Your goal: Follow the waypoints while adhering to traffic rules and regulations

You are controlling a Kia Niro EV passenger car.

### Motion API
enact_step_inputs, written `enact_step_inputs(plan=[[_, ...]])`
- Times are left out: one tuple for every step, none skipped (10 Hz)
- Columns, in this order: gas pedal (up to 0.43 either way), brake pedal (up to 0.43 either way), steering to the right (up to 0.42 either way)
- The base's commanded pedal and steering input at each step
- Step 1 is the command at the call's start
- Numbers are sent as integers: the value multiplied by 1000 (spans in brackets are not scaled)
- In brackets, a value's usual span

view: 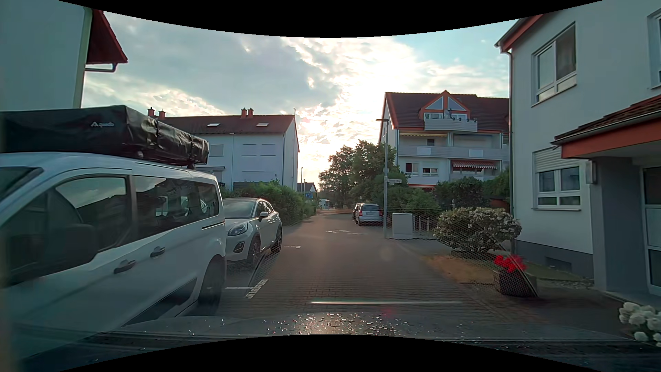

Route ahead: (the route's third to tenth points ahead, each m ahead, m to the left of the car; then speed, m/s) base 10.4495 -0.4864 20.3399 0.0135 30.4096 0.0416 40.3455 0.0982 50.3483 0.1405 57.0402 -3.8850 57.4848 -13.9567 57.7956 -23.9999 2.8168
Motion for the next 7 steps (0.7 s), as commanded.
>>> enact_step_inputs(plan=[[0,152,44],[0,177,37],[0,189,28],[0,201,21],[0,207,14],[0,213,6],[0,220,4]])
